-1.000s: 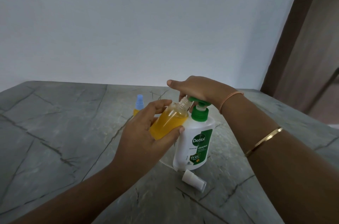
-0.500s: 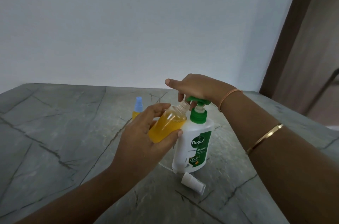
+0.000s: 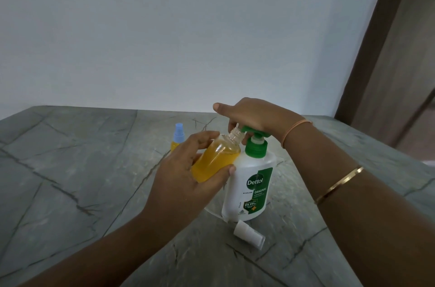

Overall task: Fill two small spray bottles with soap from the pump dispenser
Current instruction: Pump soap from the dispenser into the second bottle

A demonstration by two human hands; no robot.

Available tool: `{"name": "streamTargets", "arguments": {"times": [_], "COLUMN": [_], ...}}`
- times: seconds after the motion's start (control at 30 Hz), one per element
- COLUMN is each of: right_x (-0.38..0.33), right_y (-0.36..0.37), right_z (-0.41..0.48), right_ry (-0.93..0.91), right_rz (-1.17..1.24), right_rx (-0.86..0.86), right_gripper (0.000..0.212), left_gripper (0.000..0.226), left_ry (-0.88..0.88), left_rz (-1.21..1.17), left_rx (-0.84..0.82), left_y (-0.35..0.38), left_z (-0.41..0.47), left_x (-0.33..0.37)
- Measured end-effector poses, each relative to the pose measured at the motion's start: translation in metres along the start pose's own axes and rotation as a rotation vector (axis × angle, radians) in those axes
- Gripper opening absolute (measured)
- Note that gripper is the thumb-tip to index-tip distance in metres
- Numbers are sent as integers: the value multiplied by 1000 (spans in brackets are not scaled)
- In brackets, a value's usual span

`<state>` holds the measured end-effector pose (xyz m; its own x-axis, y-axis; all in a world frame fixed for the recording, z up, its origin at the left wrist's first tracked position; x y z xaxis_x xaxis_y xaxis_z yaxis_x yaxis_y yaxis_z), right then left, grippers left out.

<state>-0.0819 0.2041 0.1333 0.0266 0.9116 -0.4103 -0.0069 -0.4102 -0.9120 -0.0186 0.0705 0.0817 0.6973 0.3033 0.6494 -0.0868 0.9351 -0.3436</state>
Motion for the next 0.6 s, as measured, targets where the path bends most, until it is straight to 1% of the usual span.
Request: {"name": "streamTargets", "arguments": {"times": [0.13,0.3,0.6], "right_x": [-4,1,7], "right_y": [-5,-3,4], "right_z": [-1,1,1], "right_ry": [-11,5,21], "right_rz": [-54,4,25], "right_rx": [-10,-12,-15], "right_gripper": [58,59,59], "left_gripper": [55,53,59], "left_ry": [17,0,1], "left_rz": [21,13,8], "left_rx": [-1,-7,6], "left_y": [1,2,1], "left_z": [1,1,0], "left_x": [0,-1,0]}}
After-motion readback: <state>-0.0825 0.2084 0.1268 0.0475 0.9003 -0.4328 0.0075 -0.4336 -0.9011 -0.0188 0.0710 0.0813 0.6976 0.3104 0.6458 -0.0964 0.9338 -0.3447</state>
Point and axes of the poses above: each hand's wrist, its own z-axis towards the middle knuckle, its own y-axis out of the palm, x = y × z, the point moved 9 cm from there along z, towards the middle knuckle, and after that the axes turned 4 degrees about -z, right-handed, at the moved point
